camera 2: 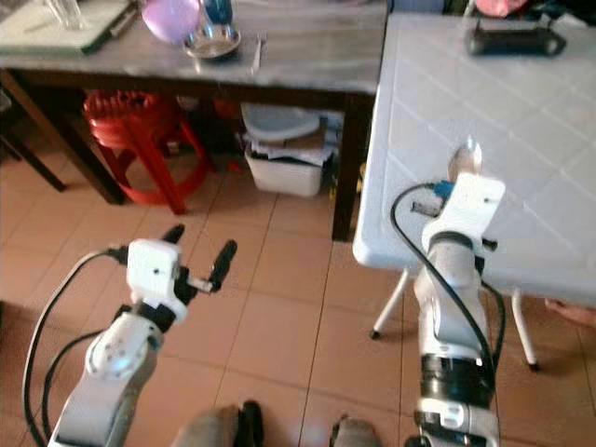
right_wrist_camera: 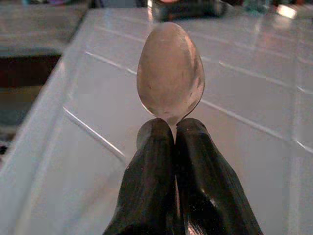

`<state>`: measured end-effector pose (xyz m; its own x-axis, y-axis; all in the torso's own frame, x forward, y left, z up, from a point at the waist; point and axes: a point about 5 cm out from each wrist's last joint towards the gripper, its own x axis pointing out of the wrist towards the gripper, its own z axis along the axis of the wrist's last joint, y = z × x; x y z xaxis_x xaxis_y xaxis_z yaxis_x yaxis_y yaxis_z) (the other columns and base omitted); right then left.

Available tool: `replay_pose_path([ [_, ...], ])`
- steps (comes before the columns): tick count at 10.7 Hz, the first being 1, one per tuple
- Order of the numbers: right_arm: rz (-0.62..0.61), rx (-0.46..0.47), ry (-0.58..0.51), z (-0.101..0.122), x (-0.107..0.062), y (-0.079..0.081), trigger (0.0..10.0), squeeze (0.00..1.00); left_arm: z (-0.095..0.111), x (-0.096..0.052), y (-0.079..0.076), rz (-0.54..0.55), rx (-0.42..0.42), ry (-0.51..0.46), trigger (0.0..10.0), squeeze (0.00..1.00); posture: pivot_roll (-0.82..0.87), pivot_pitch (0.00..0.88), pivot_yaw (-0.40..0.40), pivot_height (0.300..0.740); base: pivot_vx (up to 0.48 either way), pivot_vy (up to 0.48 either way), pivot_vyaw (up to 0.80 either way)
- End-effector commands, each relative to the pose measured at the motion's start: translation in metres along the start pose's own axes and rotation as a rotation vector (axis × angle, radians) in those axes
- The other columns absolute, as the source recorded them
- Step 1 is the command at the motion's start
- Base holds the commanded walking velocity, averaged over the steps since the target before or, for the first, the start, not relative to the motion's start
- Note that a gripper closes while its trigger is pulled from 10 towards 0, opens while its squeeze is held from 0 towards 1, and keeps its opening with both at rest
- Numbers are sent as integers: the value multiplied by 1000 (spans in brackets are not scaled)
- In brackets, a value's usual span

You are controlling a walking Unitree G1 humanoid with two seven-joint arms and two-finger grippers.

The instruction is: Setting the table

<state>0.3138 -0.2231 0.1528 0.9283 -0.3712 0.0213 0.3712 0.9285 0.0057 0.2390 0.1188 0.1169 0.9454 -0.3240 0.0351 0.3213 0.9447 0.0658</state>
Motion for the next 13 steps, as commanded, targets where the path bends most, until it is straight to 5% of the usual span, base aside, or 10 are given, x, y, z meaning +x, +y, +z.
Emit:
replay_pose_path([
  [1,32,-6,-37,7,-1,6,0,0,1,0,2,1,2,-6,10000,0,35,102,67,740,428,0,0],
  [5,91,-20,-77,11,-1,15,0,0,0,1,4,19,22,-5,10000,0,35,89,62,740,362,309,0],
  [9,124,-28,-100,14,0,21,0,0,5,8,10,48,43,-31,10000,0,35,99,49,740,0,439,0],
  [10,149,-17,-115,20,1,26,9176,0,10,9,10,57,63,-51,10000,0,36,110,39,740,0,439,0],
  [11,154,-19,-123,23,2,28,10000,0,12,9,8,63,58,-61,10000,0,40,119,36,740,300,375,0],
  [13,154,-10,-109,21,0,30,10000,0,9,8,5,67,24,-54,10000,0,37,107,34,740,379,291,-300],
])
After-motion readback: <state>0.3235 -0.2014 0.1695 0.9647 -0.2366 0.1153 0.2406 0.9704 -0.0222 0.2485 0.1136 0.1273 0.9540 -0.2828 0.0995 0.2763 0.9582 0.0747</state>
